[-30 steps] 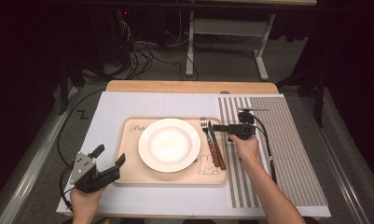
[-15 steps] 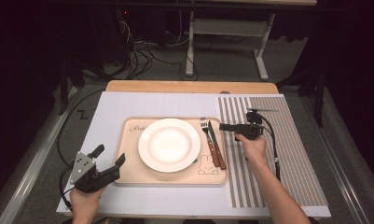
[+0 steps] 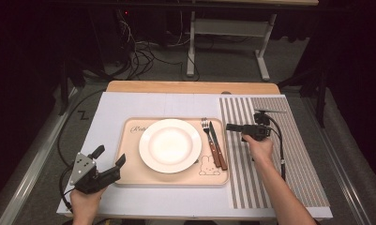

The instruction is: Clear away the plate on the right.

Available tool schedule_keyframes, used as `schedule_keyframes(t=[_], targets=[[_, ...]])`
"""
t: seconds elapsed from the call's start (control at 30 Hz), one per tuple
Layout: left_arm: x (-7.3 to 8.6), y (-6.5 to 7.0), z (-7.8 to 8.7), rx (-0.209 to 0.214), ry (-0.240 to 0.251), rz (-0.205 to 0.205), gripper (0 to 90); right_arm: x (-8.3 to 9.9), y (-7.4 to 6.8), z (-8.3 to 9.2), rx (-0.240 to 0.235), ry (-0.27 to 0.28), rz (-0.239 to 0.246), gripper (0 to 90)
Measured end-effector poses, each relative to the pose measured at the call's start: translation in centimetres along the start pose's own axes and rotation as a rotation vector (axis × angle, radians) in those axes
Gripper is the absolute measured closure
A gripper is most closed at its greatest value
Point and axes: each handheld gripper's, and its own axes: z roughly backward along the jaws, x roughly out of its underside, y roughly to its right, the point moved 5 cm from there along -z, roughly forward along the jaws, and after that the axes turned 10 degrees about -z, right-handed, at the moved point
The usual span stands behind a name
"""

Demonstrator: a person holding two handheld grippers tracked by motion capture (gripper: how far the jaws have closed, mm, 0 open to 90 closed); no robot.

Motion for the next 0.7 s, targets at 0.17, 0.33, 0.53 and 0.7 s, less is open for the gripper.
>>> schedule_keyframes(t=[0.17, 0.33, 0.53, 0.7], targets=[[0.0, 0.0, 0.0, -0.001, 0.000, -0.001, 20.4, 0.0, 0.4, 0.5, 0.002, 0.007, -0.007, 65.4], [0.0, 0.0, 0.0, -0.001, 0.001, 0.000, 20.5, 0.0, 1.0, 1.1, 0.009, 0.019, -0.013, 65.3], [0.0, 0.0, 0.0, -0.001, 0.000, 0.000, 20.5, -0.1, 1.6, 1.8, 0.011, 0.033, -0.023, 65.3], [0.0, 0.0, 0.0, -0.002, 0.001, 0.000, 20.5, -0.1, 2.1, 2.4, 0.023, 0.040, -0.026, 65.3]])
